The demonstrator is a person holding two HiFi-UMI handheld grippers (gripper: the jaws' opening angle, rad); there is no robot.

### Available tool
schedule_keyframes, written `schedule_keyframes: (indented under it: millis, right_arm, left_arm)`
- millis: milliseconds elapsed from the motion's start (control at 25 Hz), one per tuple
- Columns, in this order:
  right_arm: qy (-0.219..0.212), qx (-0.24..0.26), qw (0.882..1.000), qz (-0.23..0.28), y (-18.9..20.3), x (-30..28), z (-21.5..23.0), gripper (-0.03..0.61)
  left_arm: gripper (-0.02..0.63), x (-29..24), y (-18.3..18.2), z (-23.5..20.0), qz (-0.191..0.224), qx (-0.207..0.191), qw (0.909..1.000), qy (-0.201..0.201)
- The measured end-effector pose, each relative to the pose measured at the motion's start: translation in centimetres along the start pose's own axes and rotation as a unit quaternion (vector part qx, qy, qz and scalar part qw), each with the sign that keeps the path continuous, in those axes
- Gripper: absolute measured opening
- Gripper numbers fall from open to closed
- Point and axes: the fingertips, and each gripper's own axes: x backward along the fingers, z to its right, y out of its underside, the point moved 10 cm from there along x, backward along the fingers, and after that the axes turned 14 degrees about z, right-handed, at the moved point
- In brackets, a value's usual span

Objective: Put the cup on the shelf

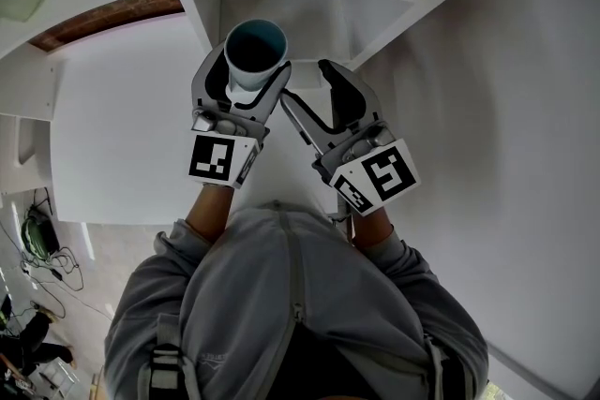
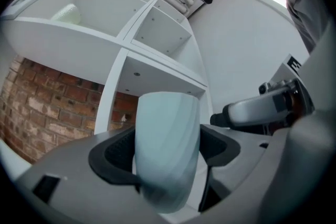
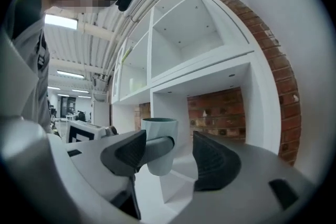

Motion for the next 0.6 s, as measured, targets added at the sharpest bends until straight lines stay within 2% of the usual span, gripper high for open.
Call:
schedule_keyframes:
  millis: [320,600]
  right_arm:
    - [-0.063,-0.031,0.997,-0.031,-0.9,-3.8,1.0,0.314]
    - [-0.076,-0.032,0.993,-0.079,0.6,-6.5,1.9,0.327]
  left_arm:
    - [0.364,-0.9,0.9,-0.5,0.001,0.000,1.0000,0.001]
    - [0.364,-1.8,1.1,-0.5,0.004,-0.014,0.9998,0.016]
